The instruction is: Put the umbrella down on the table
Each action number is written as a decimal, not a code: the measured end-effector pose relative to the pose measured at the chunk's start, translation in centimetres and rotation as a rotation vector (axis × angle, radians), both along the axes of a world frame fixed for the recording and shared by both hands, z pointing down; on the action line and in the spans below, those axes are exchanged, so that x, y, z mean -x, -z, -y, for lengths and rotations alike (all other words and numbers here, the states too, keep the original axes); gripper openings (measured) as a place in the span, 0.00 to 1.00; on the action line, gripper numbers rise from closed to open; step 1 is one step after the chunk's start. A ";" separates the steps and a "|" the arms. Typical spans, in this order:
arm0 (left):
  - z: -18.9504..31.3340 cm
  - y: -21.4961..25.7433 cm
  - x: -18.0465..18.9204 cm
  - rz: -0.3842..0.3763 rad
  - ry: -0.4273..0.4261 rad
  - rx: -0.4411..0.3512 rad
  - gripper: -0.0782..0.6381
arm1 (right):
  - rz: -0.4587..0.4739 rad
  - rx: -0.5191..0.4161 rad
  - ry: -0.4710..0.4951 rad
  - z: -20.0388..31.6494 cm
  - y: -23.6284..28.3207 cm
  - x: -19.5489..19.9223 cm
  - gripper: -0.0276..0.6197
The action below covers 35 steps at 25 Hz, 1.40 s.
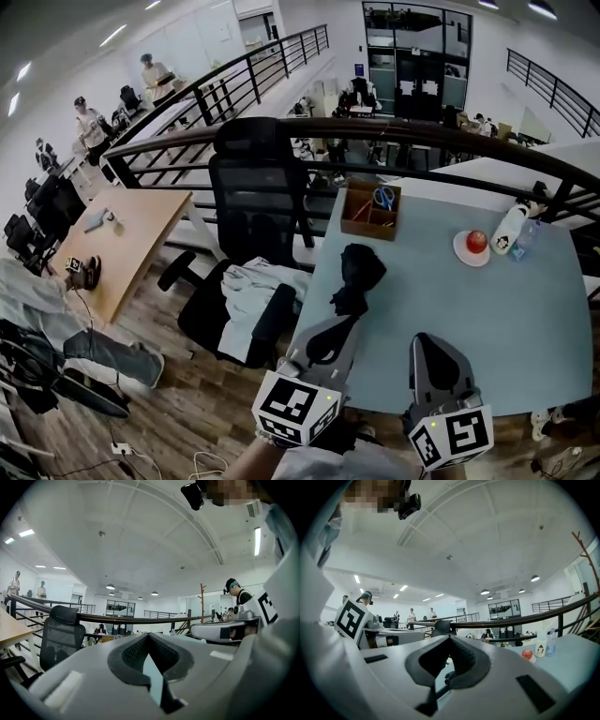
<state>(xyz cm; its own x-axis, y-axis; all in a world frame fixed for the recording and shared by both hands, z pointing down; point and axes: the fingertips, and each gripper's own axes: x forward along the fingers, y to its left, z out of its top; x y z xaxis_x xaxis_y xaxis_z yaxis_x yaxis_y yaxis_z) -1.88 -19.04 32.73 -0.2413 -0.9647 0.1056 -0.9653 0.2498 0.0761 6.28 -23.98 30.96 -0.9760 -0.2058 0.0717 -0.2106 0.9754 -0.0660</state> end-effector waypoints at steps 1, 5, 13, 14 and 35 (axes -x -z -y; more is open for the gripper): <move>-0.1 0.0 0.2 0.002 -0.002 -0.002 0.12 | 0.000 -0.003 -0.001 -0.2 0.0 0.3 0.04; -0.6 -0.1 1.0 0.002 -0.009 -0.007 0.12 | -0.001 -0.011 -0.001 -0.8 0.1 1.1 0.04; -1.1 -0.6 1.8 -0.013 -0.017 -0.007 0.12 | -0.010 -0.012 -0.011 -1.4 -0.2 1.9 0.04; -1.2 -0.7 1.8 -0.015 -0.018 -0.007 0.12 | -0.011 -0.011 -0.012 -1.4 -0.2 1.9 0.04; -1.9 -1.0 2.7 -0.039 -0.012 -0.012 0.12 | -0.027 -0.014 -0.003 -2.3 -0.5 2.9 0.04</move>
